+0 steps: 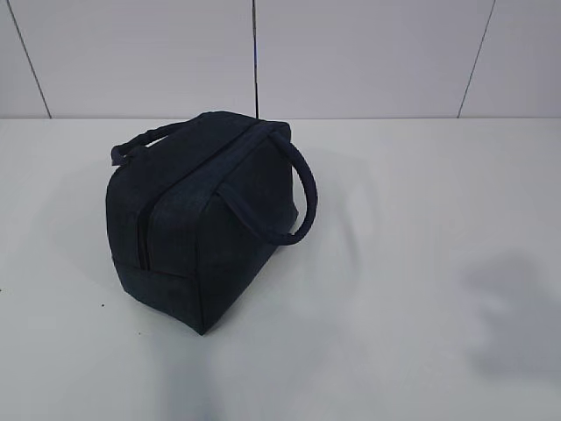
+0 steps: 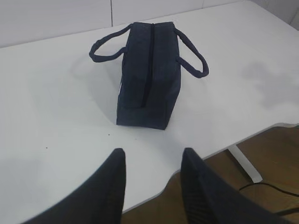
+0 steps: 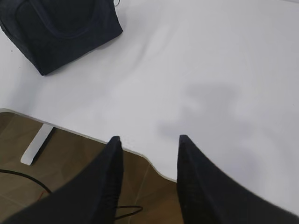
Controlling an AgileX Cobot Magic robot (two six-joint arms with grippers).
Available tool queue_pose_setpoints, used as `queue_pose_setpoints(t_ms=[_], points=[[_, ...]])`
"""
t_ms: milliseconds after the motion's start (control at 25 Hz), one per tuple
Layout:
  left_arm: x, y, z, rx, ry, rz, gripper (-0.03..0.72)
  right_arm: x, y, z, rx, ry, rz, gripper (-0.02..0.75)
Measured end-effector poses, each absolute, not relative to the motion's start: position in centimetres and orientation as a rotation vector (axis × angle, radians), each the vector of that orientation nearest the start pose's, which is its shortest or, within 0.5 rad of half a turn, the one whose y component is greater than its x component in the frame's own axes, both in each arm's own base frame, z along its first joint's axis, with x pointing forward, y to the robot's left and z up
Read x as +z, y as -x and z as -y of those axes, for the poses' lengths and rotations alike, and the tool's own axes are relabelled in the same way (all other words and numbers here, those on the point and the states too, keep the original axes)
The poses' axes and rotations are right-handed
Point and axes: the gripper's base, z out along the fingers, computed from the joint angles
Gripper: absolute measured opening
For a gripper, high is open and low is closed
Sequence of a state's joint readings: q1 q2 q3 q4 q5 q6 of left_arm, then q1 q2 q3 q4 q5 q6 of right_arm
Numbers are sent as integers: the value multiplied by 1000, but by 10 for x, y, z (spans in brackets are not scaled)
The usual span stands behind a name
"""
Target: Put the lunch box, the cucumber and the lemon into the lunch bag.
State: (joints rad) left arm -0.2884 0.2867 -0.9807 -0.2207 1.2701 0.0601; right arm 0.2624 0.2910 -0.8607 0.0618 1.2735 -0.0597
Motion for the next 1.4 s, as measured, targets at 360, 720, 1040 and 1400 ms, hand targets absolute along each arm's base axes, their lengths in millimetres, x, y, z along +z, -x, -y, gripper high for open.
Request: queue_pose_setpoints(t_ms=[360, 720, 1040, 1400], points=[[344, 57, 4, -410, -419, -1934, 286, 314, 4, -5, 199, 372, -2214, 313], [338, 59, 4, -423, -416, -1936, 252, 274, -3, -8, 190, 406, -2211, 313], [334, 56, 2, -396, -409, -1952, 248, 274, -4, -8, 191, 410, -2190, 313], [278, 29, 21, -530, -441, -2178, 246, 273, -5, -6, 157, 409, -2191, 313]])
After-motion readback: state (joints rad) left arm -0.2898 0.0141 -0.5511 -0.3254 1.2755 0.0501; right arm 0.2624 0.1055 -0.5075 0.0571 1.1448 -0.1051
